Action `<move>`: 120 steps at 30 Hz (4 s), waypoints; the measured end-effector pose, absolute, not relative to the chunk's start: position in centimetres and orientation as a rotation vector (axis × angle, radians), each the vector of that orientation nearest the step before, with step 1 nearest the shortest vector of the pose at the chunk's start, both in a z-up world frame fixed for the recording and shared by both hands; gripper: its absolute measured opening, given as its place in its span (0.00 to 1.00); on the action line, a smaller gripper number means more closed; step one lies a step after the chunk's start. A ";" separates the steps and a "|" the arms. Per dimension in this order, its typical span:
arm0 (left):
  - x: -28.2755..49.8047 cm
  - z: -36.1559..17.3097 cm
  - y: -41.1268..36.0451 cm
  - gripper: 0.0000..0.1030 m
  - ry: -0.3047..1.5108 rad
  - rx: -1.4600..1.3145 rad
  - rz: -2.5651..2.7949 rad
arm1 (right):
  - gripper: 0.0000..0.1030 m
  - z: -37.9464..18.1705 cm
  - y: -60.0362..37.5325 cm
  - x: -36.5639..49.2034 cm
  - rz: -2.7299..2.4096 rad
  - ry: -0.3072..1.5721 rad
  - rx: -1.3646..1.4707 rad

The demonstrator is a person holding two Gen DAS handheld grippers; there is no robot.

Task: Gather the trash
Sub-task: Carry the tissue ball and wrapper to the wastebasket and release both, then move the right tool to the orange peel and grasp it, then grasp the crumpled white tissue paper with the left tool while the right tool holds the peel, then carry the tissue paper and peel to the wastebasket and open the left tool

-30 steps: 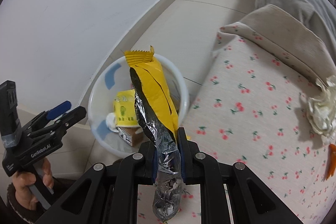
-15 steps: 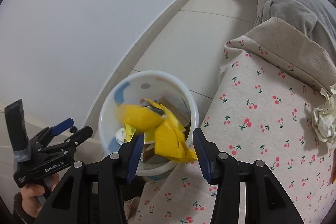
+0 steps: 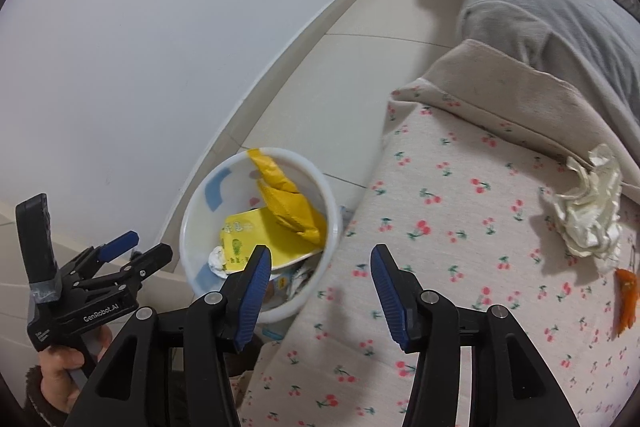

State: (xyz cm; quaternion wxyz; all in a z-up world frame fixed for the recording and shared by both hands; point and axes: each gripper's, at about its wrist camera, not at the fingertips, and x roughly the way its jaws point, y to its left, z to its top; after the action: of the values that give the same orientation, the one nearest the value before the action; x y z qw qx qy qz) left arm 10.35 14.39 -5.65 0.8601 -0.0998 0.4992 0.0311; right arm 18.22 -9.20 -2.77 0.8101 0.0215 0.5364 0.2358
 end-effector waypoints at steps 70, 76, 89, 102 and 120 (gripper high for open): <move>21.9 -5.5 -21.1 0.80 1.007 0.142 -0.395 | 0.15 -3.2 -44.0 18.3 0.029 1.176 0.191; 22.8 -5.6 -20.3 0.37 1.044 0.055 -0.425 | 0.15 -3.2 -42.6 18.9 0.025 1.185 0.205; 19.5 -3.0 -19.4 0.13 1.016 0.132 -0.430 | 0.15 -0.8 -42.5 17.9 0.042 1.132 0.238; 16.3 1.6 -13.3 0.13 0.971 0.086 -0.394 | 0.15 0.8 -39.2 15.7 0.103 1.090 0.227; 15.0 -0.1 -2.7 0.13 1.009 -0.013 -0.285 | 0.15 -3.2 -29.1 17.2 0.245 1.233 0.133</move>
State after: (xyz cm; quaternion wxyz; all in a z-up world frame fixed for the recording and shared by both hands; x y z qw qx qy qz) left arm 15.04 -2.71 -0.10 0.8658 -0.0060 0.4816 -0.1361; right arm 17.16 -29.08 -3.20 0.8070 0.0622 0.5761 0.1145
